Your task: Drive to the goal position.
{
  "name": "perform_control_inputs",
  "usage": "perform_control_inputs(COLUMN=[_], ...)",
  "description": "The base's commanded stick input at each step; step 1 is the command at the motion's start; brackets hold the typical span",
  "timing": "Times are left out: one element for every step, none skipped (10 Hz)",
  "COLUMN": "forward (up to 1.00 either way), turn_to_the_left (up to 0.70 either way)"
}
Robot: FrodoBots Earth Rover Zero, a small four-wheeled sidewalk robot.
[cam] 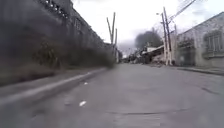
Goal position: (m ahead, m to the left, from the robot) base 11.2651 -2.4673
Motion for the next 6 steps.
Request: perform_control_inputs(forward=[1.0, 1.0, 1.0, 1.0, 1.0, 1.0], turn_to_the_left=[0.0, 0.0, 0.0, -0.04, -0.11, -0.18])
